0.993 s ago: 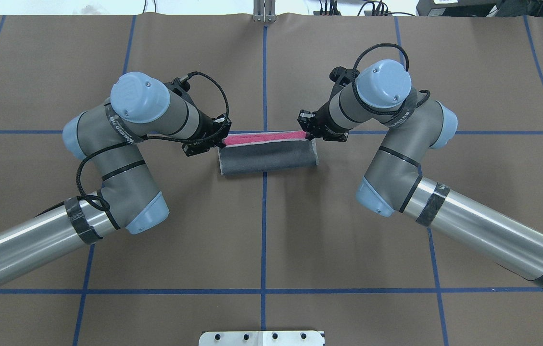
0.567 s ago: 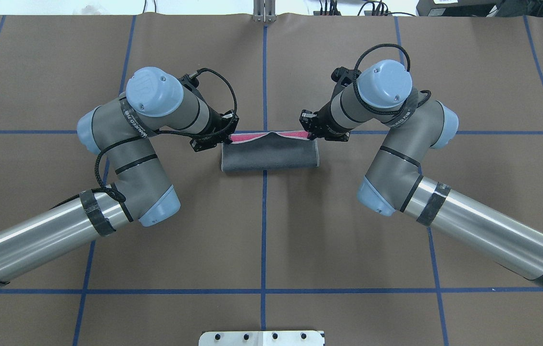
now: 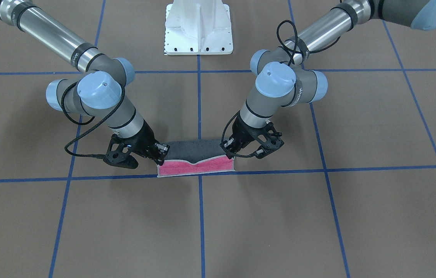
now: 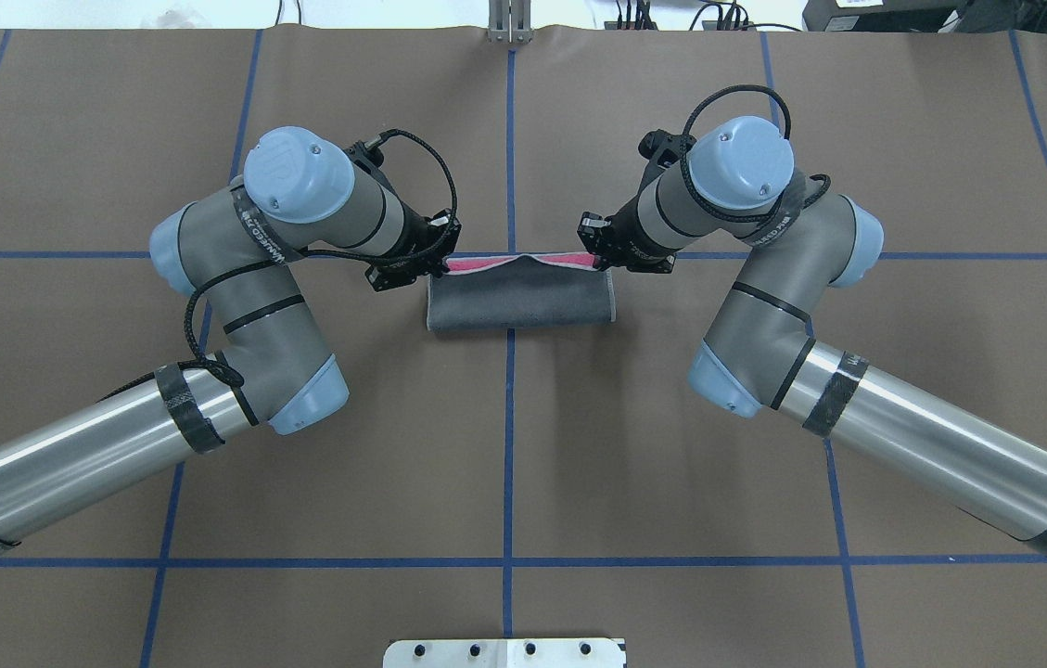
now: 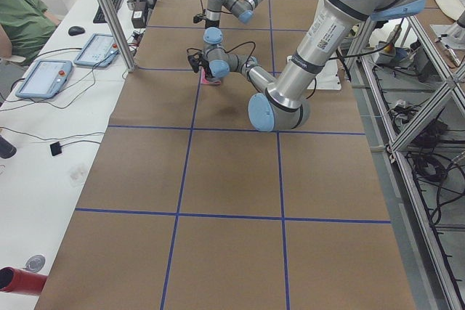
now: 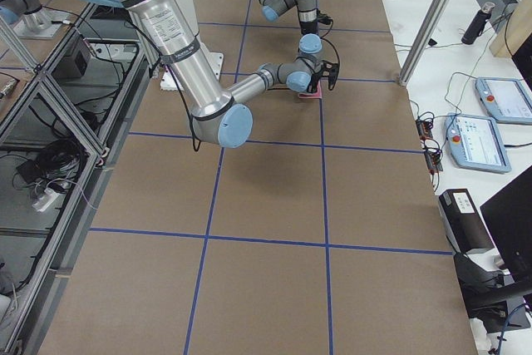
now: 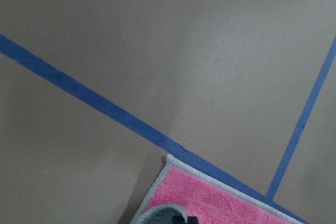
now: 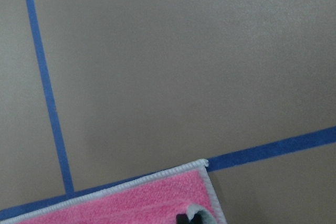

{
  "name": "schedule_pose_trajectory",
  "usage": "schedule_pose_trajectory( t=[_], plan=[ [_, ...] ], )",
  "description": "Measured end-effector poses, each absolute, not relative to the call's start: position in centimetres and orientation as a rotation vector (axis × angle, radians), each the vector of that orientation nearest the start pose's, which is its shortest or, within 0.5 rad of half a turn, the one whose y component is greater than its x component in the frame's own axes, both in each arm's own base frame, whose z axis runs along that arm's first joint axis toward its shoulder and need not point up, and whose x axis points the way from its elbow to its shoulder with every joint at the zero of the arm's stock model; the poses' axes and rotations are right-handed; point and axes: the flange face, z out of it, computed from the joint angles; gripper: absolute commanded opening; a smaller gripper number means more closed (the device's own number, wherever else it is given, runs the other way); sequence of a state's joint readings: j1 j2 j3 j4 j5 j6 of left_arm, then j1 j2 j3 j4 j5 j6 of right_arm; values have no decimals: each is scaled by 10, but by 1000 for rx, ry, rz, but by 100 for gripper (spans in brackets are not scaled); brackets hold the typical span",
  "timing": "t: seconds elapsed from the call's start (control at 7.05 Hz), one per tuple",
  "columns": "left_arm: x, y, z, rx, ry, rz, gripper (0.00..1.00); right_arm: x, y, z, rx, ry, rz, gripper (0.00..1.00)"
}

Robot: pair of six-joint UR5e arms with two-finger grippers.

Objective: Fold towel twice with both arms
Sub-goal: 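Lay the corners down on the far edge and open both grippers, then raise the left gripper away while the right gripper grasps the folded strip's end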

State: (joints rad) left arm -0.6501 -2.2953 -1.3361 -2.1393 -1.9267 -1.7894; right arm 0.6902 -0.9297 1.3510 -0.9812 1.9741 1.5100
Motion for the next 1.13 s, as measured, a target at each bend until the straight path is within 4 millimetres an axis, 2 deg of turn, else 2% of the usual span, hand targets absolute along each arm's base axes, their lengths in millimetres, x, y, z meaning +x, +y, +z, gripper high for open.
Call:
schedule_pose_trajectory(
  t=[0.43,0.71,1.13],
  plan=[
    [541,-538,250,-88,1119,-593,100,-507,-552,308,30,-1063,380,99],
    [525,-550,246,-84,1129,-604,100,-505,-554,305,19,-1068,391,99],
    [459,-594,243,-162,1155,-604,100,-507,-546,309,-100,-1038,442,99]
  ],
)
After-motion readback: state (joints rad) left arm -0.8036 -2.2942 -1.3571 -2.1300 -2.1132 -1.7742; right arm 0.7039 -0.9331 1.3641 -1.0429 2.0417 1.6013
